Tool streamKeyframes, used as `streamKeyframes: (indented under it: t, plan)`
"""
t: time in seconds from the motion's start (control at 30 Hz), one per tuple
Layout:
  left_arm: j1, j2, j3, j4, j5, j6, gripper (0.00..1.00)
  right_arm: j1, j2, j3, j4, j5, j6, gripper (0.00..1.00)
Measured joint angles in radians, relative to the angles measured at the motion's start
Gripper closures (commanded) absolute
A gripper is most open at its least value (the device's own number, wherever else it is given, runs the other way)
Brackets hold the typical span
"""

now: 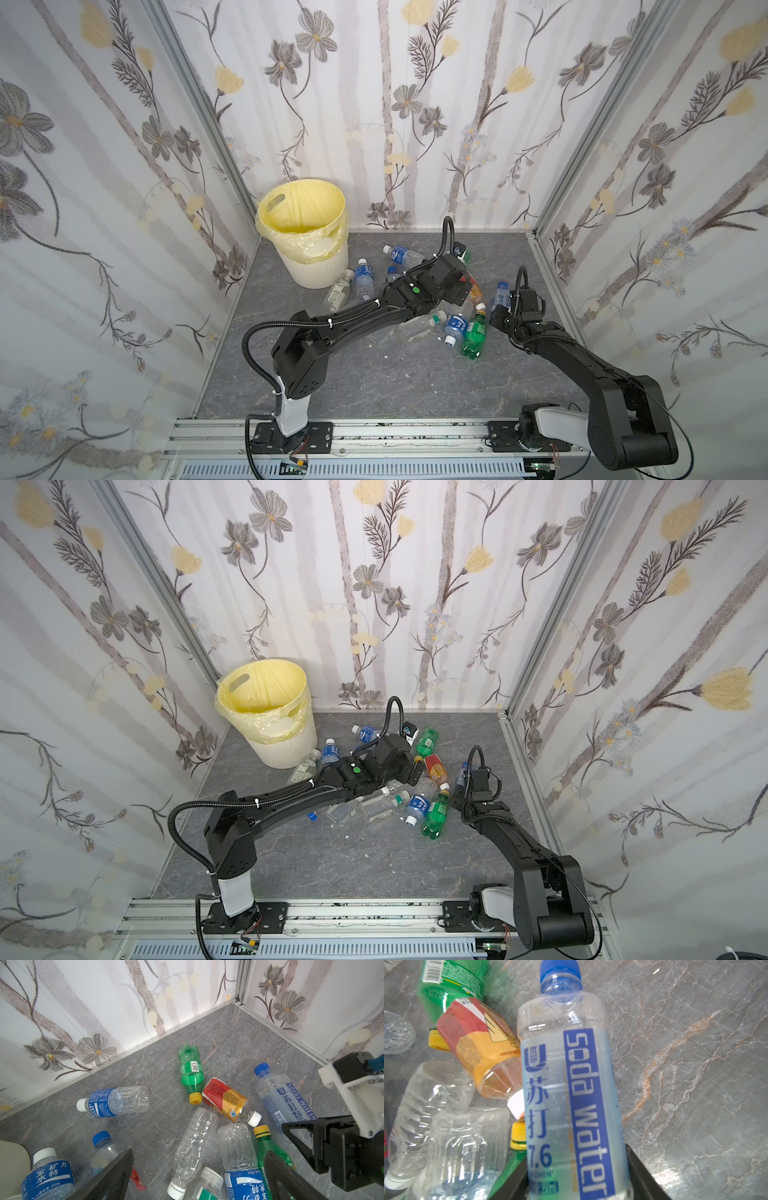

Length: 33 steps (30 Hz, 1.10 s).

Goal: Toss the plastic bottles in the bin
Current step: 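Lift the soda water bottle with the right gripper while the left grasps a blue-capped bottle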

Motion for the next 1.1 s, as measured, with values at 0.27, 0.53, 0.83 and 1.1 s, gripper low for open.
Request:
streamKeyframes:
  t: [0.27,0.53,0.83,1.1]
  plan:
    - [0.032,0.0,0.019,0.001,-0.106,-0.001,0.0,0.029,-0.105,0.061,-0.036,-0.026,-0.01,0.48]
    - [0.03,-0.014,0.018,0.006,-0.151,0.049,0.0,0.137,-0.159,0.135,-0.034,-0.032,-0.024,0.49]
    - [0.04,-0.023,0.06,-0.018,-0.118,0.022,0.0,0.298,-0.122,0.235,0.012,0.01,-0.036,0.5]
    - [0.169,-0.092,0.106,-0.031,0.056,-0.171,0.0,0.406,-0.062,0.314,0.044,0.056,-0.051,0.51]
